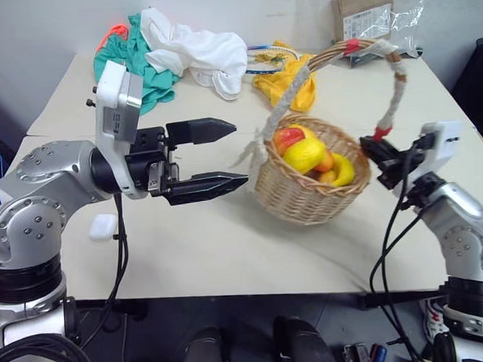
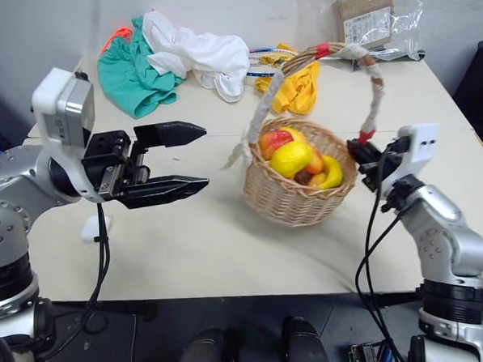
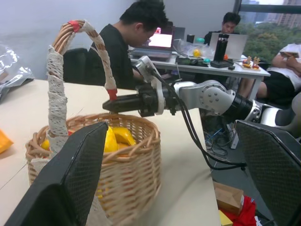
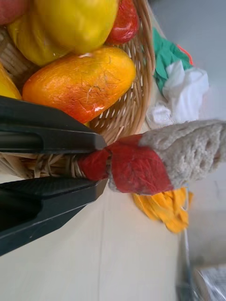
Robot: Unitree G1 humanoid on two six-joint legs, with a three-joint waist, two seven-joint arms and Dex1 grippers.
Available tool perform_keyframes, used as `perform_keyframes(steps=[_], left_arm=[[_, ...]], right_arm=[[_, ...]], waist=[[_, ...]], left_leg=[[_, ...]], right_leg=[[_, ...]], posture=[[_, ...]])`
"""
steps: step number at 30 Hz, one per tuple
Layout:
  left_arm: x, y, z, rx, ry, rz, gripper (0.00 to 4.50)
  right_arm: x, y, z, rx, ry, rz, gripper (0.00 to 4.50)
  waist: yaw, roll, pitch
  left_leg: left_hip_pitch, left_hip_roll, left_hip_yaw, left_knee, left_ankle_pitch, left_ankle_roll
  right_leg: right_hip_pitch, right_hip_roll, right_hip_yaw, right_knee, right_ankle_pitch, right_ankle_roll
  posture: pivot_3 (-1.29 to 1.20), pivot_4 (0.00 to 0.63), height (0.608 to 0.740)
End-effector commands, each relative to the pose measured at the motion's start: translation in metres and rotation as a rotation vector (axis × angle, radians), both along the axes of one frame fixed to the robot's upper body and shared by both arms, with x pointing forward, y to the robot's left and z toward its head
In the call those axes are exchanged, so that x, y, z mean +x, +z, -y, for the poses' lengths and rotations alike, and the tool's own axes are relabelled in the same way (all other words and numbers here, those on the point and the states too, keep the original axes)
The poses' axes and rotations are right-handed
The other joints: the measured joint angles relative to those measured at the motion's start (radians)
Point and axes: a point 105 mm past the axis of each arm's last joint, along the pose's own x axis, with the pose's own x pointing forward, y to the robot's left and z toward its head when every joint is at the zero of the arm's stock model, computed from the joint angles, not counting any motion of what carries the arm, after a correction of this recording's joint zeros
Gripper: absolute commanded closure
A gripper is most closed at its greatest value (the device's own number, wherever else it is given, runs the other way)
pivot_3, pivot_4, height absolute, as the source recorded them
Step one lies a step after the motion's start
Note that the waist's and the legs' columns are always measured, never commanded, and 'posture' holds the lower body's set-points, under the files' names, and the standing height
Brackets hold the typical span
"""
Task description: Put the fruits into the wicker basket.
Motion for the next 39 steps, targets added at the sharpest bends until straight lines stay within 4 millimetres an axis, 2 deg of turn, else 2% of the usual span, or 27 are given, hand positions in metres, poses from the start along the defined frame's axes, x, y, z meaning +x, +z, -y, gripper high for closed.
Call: perform_keyframes(steps=[1, 4, 7, 10, 14, 15, 17, 19, 23, 25, 29, 33, 36, 39], left_arm=[[-0.002, 0.008, 0.004, -0.012, -0.021, 0.049, 0.0], [0.001, 0.008, 0.006, -0.03, -0.025, 0.05, 0.0], [0.003, 0.01, 0.009, -0.056, -0.029, 0.047, 0.0], [0.004, 0.011, 0.011, -0.074, -0.033, 0.042, 0.0], [0.004, 0.011, 0.014, -0.083, -0.055, 0.033, 0.0], [0.004, 0.011, 0.015, -0.084, -0.056, 0.033, 0.0], [0.006, 0.012, 0.016, -0.089, -0.058, 0.033, 0.0], [0.006, 0.012, 0.017, -0.095, -0.061, 0.031, 0.0], [0.005, 0.011, 0.015, -0.09, -0.081, 0.017, 0.0], [0.006, 0.012, 0.013, -0.086, -0.088, 0.012, 0.0], [0.012, 0.007, 0.008, -0.049, -0.091, 0.008, 0.0], [0.015, 0.011, 0.001, -0.068, -0.121, -0.014, 0.0], [0.016, 0.01, -0.002, -0.061, -0.131, -0.011, 0.0], [0.014, 0.01, -0.004, -0.064, -0.149, -0.012, 0.0]], right_arm=[[-0.013, 0.03, 0.046, -0.052, -0.176, 0.102, 4.21], [-0.02, 0.035, 0.09, -0.085, -0.342, 0.098, 4.21], [-0.025, 0.029, 0.132, -0.102, -0.516, 0.073, 4.21], [-0.021, 0.02, 0.15, -0.106, -0.591, 0.055, 4.21], [-0.008, -0.001, 0.152, -0.08, -0.578, 0.003, 4.21], [-0.007, -0.005, 0.152, -0.073, -0.57, -0.005, 3.49], [-0.008, -0.01, 0.152, -0.073, -0.557, -0.016, 2.87], [-0.016, -0.011, 0.154, -0.151, -0.545, -0.024, 2.23], [-0.043, 0.006, 0.162, -0.222, -0.488, -0.016, 0.82], [-0.064, 0.015, 0.165, -0.271, -0.407, -0.069, 0.11], [-0.115, 0.033, 0.159, -0.363, -0.17, -0.25, 0.02], [-0.15, 0.063, 0.171, -0.348, -0.128, -0.296, 0.02], [-0.162, 0.067, 0.173, -0.347, -0.105, -0.322, 0.02], [-0.162, 0.068, 0.172, -0.325, -0.1, -0.306, 0.02]], waist=[[-0.001, 0.0, 0.0], [0.001, 0.0, 0.0], [0.0, 0.0, 0.0], [-0.004, 0.0, 0.0], [-0.017, 0.004, 0.001], [-0.02, 0.005, 0.001], [-0.023, 0.005, 0.001], [-0.024, 0.005, 0.001], [-0.013, 0.006, 0.001], [-0.007, 0.006, 0.001], [0.007, 0.011, 0.002], [-0.003, 0.011, 0.002], [-0.005, 0.009, 0.002], [-0.003, 0.009, 0.002]], left_leg=[[0.0, 0.0, 0.0, 0.0, 0.0, 0.0], [0.0, 0.0, 0.0, -0.001, 0.0, 0.0], [0.0, 0.0, 0.0, -0.001, 0.0, 0.001], [0.001, 0.0, 0.001, -0.001, 0.001, 0.0], [0.004, 0.0, 0.004, -0.002, 0.001, -0.001], [0.005, 0.0, 0.005, -0.002, 0.001, -0.001], [0.006, 0.001, 0.005, -0.003, 0.002, -0.001], [0.006, 0.001, 0.005, -0.003, 0.002, -0.001], [0.006, 0.0, 0.004, -0.003, 0.002, -0.001], [0.006, 0.0, 0.004, -0.003, 0.001, -0.001], [0.006, 0.0, 0.004, -0.003, 0.001, -0.001], [0.009, 0.001, 0.004, -0.004, 0.0, 0.0], [0.01, 0.002, 0.004, -0.004, -0.001, 0.0], [0.009, 0.002, 0.003, -0.004, -0.002, -0.001]], right_leg=[[0.0, 0.0, 0.0, 0.0, 0.0, 0.0], [0.0, 0.0, 0.0, 0.0, 0.0, 0.0], [0.0, 0.0, 0.0, 0.0, 0.0, 0.0], [0.0, 0.0, 0.0, 0.0, 0.0, 0.0], [0.0, 0.001, 0.003, 0.0, 0.0, 0.0], [0.0, 0.001, 0.004, 0.0, 0.0, 0.0], [0.0, 0.001, 0.004, 0.0, -0.001, 0.0], [0.001, 0.001, 0.004, 0.0, -0.001, 0.0], [0.002, 0.001, 0.004, 0.0, -0.001, 0.0], [0.002, 0.001, 0.004, -0.002, -0.001, 0.0], [0.003, 0.002, 0.003, -0.004, -0.001, 0.0], [0.006, 0.002, 0.003, -0.006, -0.001, 0.001], [0.006, 0.003, 0.003, -0.006, -0.001, 0.0], [0.006, 0.002, 0.003, -0.007, -0.001, 0.0]], posture=[[0.0, 0.15, 0.74], [0.0, 0.15, 0.74], [0.0, 0.15, 0.74], [0.0, 0.15, 0.74], [0.0, 0.15, 0.74], [0.0, 0.15, 0.74], [0.0, 0.15, 0.74], [0.0, 0.15, 0.74], [0.0, 0.15, 0.74], [0.0, 0.15, 0.74], [0.0, 0.15, 0.74], [0.0, 0.15, 0.74], [0.0, 0.15, 0.74], [0.0, 0.15, 0.74]])
